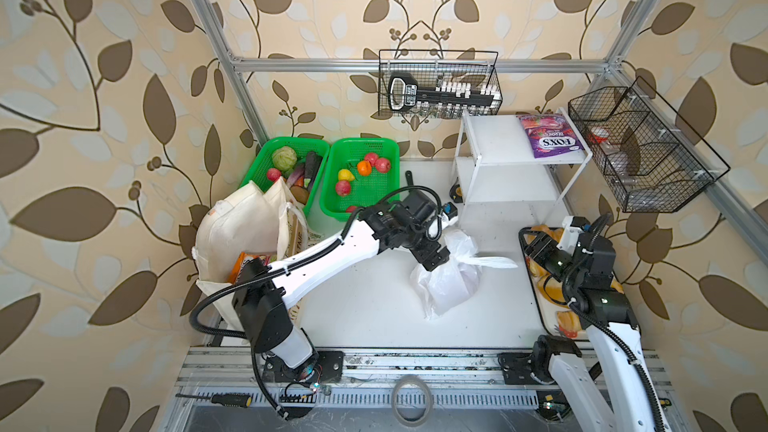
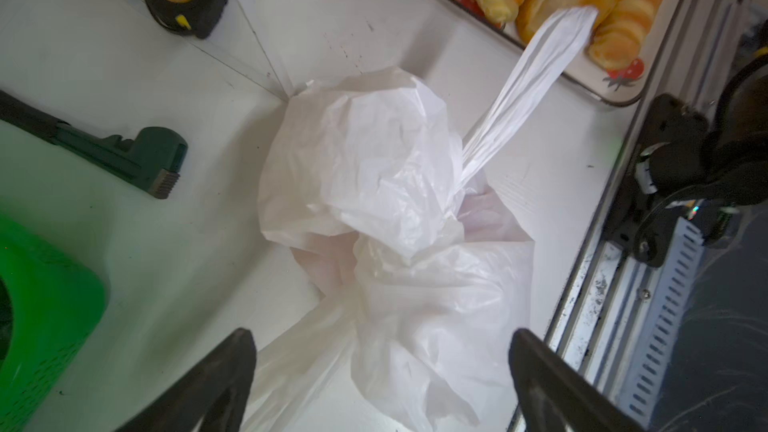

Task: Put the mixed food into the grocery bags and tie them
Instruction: 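Lift the white bag with the left gripper and carry it toward the cloth tote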

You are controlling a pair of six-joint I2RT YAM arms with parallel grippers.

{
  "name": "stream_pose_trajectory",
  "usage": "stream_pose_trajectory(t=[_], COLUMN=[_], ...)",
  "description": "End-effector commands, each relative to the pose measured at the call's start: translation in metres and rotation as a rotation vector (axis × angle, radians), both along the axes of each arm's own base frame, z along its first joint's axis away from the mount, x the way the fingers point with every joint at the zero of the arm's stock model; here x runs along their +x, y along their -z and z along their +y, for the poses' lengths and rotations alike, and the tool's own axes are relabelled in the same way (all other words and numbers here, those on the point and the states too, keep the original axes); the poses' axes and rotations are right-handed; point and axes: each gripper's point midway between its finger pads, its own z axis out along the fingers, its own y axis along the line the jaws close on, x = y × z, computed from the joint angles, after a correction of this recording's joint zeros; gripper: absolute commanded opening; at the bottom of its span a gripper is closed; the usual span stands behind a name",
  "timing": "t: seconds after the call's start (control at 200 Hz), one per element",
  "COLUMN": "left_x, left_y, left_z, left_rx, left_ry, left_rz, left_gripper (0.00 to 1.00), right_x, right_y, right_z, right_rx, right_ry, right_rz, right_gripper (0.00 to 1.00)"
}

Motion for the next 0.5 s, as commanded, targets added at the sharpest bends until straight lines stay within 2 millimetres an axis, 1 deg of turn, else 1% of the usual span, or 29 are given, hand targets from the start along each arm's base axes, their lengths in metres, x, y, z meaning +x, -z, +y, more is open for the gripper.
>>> stream_pose_trajectory(t=[0.0, 0.055, 0.105, 0.19, 0.26, 0.42, 0.495], left_x=[0.007, 0.007, 0.007, 0.014, 0.015, -0.002, -0.006], left_y=[-0.014, -0.01, -0.002, 0.014, 0.026, 0.048, 0.057], left_z=[-0.011, -0.02, -0.024, -0.025, -0.027, -0.033, -0.031], left_rx=[0.003, -0.002, 0.022, 0.088, 0.122, 0.183, 0.216], left_ry=[0.004, 0.016, 0.028, 0.015, 0.018, 0.101, 0.113], left_rz=[-0.054, -0.044, -0.042, -0.062, -0.049, 0.014, 0.035], left_gripper=[0.99, 0.99, 0.99, 0.99, 0.99, 0.99, 0.9], right_x=[-0.001, -0.001, 0.0, 0.0, 0.001, 0.004, 0.004], right_y=[0.009, 0.01, 0.01, 0.01, 0.012, 0.016, 0.018], right_z=[0.004, 0.006, 0.007, 0.009, 0.011, 0.017, 0.017], right_rx=[0.029, 0.041, 0.044, 0.049, 0.06, 0.094, 0.098], right_ry=[-0.017, -0.022, -0.027, -0.038, -0.048, -0.074, -0.073], right_rz=[0.021, 0.021, 0.02, 0.022, 0.025, 0.036, 0.041], right_gripper=[0.67, 0.67, 0.67, 0.67, 0.67, 0.67, 0.67])
